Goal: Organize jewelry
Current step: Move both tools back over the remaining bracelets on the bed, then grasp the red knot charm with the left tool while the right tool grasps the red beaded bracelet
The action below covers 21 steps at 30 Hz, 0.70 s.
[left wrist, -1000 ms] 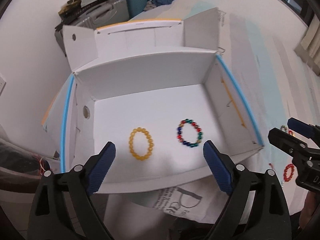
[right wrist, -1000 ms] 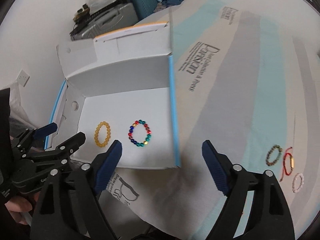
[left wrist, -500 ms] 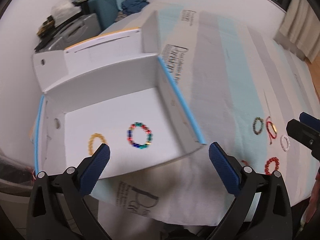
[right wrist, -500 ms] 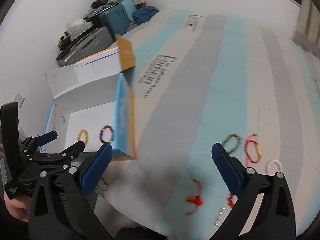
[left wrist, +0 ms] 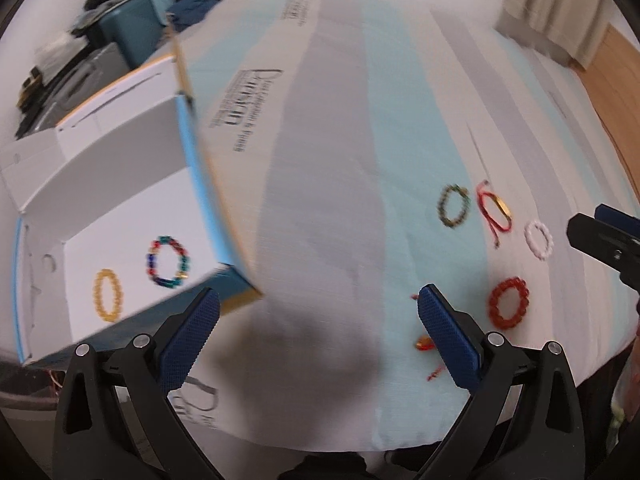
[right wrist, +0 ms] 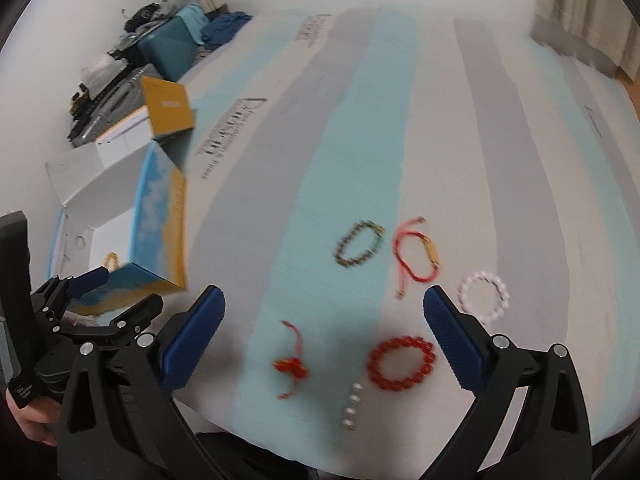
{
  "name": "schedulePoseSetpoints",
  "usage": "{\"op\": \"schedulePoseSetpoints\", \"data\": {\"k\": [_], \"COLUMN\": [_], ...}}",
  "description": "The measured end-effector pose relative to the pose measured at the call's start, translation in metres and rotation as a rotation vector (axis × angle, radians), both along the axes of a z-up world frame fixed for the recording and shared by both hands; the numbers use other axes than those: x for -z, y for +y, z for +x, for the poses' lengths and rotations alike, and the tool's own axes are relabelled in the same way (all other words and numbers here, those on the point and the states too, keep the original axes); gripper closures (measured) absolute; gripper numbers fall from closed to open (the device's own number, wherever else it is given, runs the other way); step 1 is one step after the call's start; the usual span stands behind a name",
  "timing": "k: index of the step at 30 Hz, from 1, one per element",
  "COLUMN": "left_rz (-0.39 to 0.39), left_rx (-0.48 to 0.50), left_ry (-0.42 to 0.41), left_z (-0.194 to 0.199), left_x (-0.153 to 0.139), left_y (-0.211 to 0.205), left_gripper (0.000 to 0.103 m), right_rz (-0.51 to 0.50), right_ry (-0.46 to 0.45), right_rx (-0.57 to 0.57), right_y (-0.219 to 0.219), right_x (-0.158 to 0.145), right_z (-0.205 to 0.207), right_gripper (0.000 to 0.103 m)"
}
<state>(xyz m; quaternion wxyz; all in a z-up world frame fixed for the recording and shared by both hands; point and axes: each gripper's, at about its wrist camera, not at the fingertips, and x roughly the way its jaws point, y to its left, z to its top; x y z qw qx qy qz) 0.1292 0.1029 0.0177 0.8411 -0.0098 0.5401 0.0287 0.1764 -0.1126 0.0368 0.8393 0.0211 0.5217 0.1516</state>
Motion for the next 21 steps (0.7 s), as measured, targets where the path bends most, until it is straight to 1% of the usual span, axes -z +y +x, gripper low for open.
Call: {"op": "schedulePoseSetpoints", "data": {"k": [5, 10, 21], "left_rz": [-0.009, -0.013, -0.022], "left_rx": [0.044, 0.074, 0.121], "left_ry": [0.028, 0.05, 0.105], "left_z": [0.0, -0.002, -0.007], "left_x": [0.022, 0.039, 0.08], "left_y": [-0.028, -0.047, -0.074], "left_gripper": [0.006, 0.006, 0.006], "right_rz": [-0.01, -0.015, -0.023], "right_ry": [0.035, 0.071, 0.157], "right_rx": [0.03, 0.051, 0.083], "right_y": [-0.024, -0.04, -0.056], "right_x": [0.025, 0.049, 0.101], "right_z": [-0.006, -0.011, -0.016], "right_gripper": [0.007, 0.007, 0.007]}}
